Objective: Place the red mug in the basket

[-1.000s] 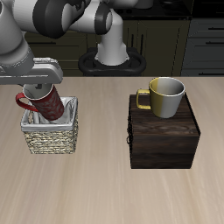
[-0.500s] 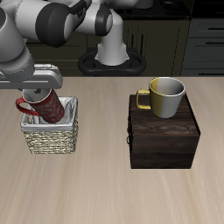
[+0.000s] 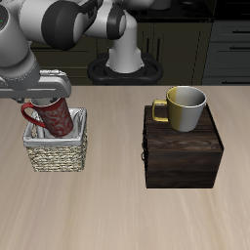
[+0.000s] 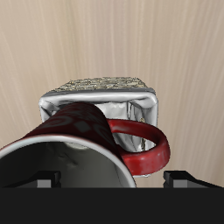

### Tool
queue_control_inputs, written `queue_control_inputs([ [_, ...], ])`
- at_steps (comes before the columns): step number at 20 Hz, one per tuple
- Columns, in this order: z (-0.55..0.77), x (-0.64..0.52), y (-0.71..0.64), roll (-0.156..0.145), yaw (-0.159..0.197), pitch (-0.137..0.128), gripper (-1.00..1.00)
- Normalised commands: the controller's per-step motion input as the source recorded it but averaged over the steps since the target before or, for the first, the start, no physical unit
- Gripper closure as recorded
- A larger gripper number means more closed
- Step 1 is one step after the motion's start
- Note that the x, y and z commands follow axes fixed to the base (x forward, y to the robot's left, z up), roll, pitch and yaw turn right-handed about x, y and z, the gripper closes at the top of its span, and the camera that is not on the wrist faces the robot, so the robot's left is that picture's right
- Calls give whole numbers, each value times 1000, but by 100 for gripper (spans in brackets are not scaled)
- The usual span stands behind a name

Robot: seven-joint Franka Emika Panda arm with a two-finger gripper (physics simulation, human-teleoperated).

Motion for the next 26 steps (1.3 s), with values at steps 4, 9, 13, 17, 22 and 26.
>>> queue_control_inputs([
  [4,122,-50,41,-2,7,-18,-100],
  [9,74,-35,102,15,6,-13,-100],
  [13,81,-48,132,6,-3,-13,-100],
  [17,133,-118,172,22,-7,-23,-100],
  [22,118,-145,131,-8,-22,-18,-100],
  [26,139,-381,196,114,-178,-216,-100],
])
